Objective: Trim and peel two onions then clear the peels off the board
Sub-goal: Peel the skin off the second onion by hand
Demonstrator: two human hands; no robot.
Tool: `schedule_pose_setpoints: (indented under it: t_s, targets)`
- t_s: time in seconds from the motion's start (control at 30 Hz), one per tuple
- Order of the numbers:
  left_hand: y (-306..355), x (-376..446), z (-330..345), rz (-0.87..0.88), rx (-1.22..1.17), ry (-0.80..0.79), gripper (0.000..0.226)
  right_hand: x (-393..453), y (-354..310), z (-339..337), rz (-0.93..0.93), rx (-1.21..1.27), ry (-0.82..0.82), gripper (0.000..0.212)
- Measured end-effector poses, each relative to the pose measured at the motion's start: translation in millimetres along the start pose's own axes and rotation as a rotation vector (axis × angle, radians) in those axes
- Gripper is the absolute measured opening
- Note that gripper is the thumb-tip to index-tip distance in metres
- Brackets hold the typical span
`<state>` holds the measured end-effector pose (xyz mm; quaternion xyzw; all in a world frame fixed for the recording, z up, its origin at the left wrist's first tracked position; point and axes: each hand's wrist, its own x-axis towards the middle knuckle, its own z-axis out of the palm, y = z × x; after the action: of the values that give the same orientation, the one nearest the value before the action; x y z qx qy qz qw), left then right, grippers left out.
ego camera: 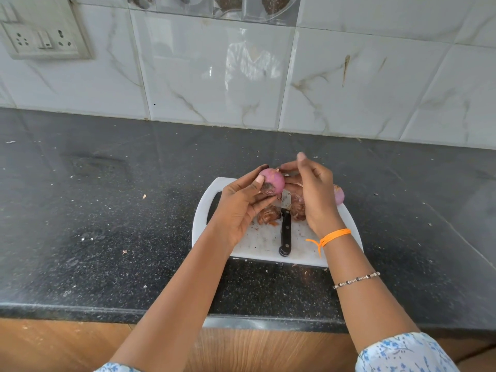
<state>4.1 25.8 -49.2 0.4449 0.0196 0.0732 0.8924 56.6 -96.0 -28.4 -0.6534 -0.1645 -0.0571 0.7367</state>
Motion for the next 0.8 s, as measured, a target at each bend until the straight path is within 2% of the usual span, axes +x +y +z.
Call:
schedule_pose_setpoints:
  t_s: [0.1,0.17,0.4,0.57,0.7,0.8]
  targets:
    - [1.0,0.8,-1.9,0.014,-0.024,0.043,0.027,0.4,-1.9,-4.0,-0.027,-0.060,-0.129,0.014]
    - [1.2,0.3,-2.7,0.023,-0.016,0.045,0.028,0.6,-1.0,-3.5,-0.081,-0.158,-0.159,0.001]
    - [0.1,-2.2,-1.6,0.041,0.077,0.024,0.031,1.3,9.1,0.7,-0.231,-0.242,-0.024,0.016]
    - [1.0,-3.1,2.0,0.020,0.104,-0.008,0.040,1.8,11.5,3.3,-0.307,-0.351,0.001,0.014]
    - [1.8,-3.8,2.9,0.024,0.085,-0.020,0.037,5.9,14.6,-0.7,-0.299,-0.424,0.059,0.016]
    - [1.9,-3.6,2.8,0.030,0.051,-0.027,0.031,9.1,16.1,-5.5,-0.200,-0.446,0.005,0.012]
